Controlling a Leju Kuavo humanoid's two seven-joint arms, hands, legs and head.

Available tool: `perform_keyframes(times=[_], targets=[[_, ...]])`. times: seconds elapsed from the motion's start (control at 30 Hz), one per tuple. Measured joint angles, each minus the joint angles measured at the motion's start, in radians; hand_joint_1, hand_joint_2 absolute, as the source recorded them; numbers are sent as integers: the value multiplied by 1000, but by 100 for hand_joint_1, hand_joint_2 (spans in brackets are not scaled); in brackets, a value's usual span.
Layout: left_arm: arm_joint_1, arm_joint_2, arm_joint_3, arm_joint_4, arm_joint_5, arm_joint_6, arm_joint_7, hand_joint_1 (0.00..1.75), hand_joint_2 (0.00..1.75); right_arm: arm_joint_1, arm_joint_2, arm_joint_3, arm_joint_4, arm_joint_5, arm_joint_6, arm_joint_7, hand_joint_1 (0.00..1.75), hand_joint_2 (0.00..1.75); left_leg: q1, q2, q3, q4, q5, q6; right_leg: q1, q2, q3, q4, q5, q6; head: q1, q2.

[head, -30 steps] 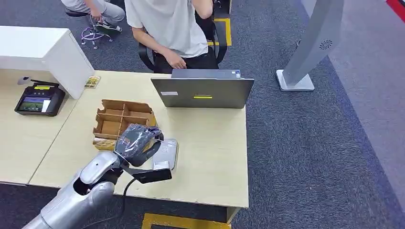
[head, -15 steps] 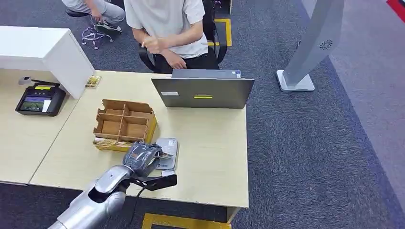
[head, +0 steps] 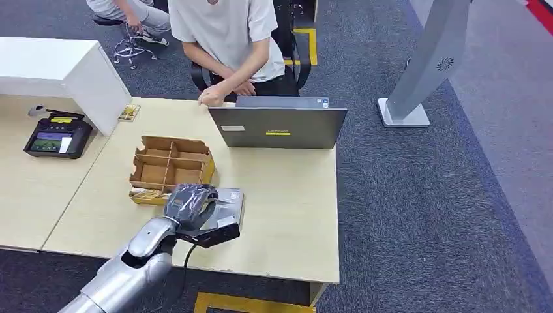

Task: Pass the card to the sensor for recognition and then transmit it.

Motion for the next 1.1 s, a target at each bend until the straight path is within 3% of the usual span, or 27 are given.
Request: perform_keyframes(times=[0.2,0.33,0.57,0.67,0.87,1.0,1.1], targets=[[2,13,36,-64,-2,2,-7,175,175,1,-1,0,0,0,0,-1,0,0,0,0,-1,0,0,0,0,0,-1,0,0,0,0,0],[-5,26,60,-103,-23,89,-31,175,175,1,-1,2,0,15,1,-7,0,0,0,0,-3,0,0,0,0,1,-3,0,0,0,0,0],[-99,83,143,-173,-21,167,-67,175,175,1,-4,19,0,47,6,-12,0,0,1,0,-3,0,0,0,1,0,-4,0,0,0,0,0],[-177,112,185,-174,-20,156,-72,175,175,0,-5,32,0,63,13,-14,0,0,1,0,-3,0,1,-1,1,0,-4,1,0,0,-1,0],[-456,139,218,-7,-74,25,-47,175,175,-12,-5,58,0,86,26,2,0,0,2,-1,-7,1,4,-3,3,-1,-8,1,3,-3,-1,0],[-577,127,218,123,-71,22,-38,175,175,-19,-5,69,0,92,33,3,0,0,2,-1,-7,1,4,-3,3,-1,-8,1,3,-3,0,0],[-612,117,218,186,-70,26,-38,175,175,-22,-5,74,0,94,33,3,0,0,2,-1,-7,1,4,-3,3,-1,-8,1,3,-3,0,0]])
